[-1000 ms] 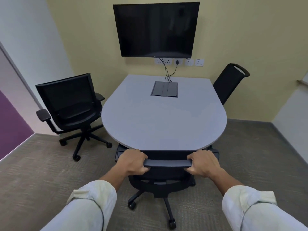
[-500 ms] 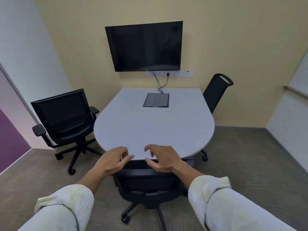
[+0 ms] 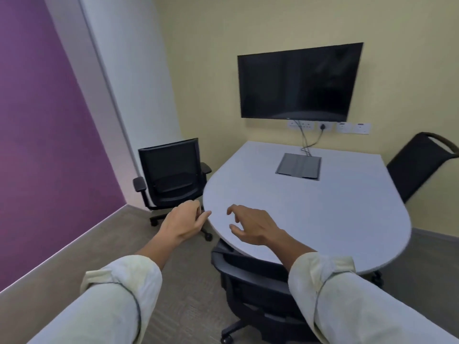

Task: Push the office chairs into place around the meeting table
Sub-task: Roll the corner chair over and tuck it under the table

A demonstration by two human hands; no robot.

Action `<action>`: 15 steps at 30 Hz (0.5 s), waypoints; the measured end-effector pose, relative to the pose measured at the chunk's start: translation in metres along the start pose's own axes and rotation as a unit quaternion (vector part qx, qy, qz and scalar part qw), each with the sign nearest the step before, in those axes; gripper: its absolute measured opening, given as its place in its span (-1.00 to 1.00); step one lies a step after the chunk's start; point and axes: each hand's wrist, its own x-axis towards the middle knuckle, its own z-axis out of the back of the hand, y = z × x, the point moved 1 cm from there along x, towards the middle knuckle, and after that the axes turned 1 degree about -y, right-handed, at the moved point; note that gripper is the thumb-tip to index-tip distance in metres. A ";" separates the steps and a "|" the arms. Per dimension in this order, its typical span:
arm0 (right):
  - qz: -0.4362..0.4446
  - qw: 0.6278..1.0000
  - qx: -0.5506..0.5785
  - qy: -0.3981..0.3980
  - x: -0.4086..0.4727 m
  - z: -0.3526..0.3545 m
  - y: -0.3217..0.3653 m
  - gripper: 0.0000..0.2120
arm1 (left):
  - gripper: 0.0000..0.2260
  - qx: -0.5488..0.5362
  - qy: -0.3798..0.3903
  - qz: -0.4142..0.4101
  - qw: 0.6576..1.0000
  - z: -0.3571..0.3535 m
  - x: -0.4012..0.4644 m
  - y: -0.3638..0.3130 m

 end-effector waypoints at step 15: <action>-0.053 0.997 -0.044 0.036 0.252 -0.077 0.054 -0.41 | -0.70 0.028 -0.041 0.082 0.995 0.055 0.088 0.240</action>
